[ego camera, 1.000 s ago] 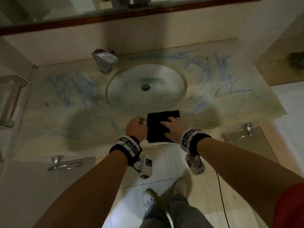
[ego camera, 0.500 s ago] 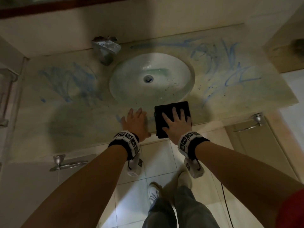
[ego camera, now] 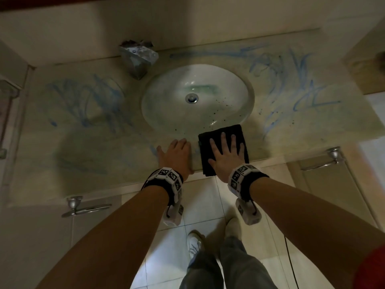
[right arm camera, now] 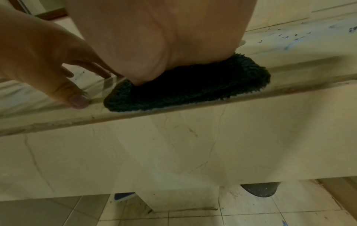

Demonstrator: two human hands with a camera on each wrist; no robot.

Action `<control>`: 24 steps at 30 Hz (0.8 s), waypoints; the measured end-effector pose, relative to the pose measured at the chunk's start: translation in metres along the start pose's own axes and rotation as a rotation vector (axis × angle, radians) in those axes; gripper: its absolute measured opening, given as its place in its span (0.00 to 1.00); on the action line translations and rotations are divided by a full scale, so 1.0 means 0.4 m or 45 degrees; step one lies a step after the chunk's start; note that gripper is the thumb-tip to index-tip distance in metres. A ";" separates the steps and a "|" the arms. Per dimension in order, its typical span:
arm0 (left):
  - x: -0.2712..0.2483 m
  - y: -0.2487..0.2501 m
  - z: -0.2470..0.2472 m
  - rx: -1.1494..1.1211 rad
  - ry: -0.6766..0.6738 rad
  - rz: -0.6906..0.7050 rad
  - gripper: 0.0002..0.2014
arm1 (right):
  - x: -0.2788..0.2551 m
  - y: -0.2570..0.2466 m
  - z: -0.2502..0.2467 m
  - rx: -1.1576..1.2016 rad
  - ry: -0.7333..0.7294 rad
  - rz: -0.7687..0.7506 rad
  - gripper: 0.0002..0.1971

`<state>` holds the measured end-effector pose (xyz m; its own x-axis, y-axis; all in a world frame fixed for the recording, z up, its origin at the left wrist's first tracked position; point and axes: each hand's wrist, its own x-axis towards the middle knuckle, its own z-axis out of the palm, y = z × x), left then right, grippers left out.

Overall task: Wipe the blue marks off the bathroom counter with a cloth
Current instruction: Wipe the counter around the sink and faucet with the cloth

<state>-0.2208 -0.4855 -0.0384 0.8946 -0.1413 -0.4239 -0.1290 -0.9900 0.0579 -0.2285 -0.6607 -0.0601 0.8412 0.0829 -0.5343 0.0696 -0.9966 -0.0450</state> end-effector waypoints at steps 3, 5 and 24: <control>0.006 0.002 0.004 -0.006 0.013 -0.017 0.50 | 0.022 -0.016 -0.011 -0.008 -0.004 -0.017 0.35; 0.009 0.000 0.007 -0.013 0.021 -0.020 0.49 | 0.035 -0.034 -0.017 -0.023 -0.006 -0.036 0.35; 0.006 0.015 -0.009 0.009 -0.052 -0.066 0.50 | 0.034 0.041 0.012 -0.030 0.097 -0.107 0.34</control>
<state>-0.2179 -0.4919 -0.0357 0.8821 -0.0898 -0.4625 -0.0863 -0.9959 0.0288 -0.2184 -0.6759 -0.0720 0.8703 0.1665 -0.4634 0.1532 -0.9860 -0.0665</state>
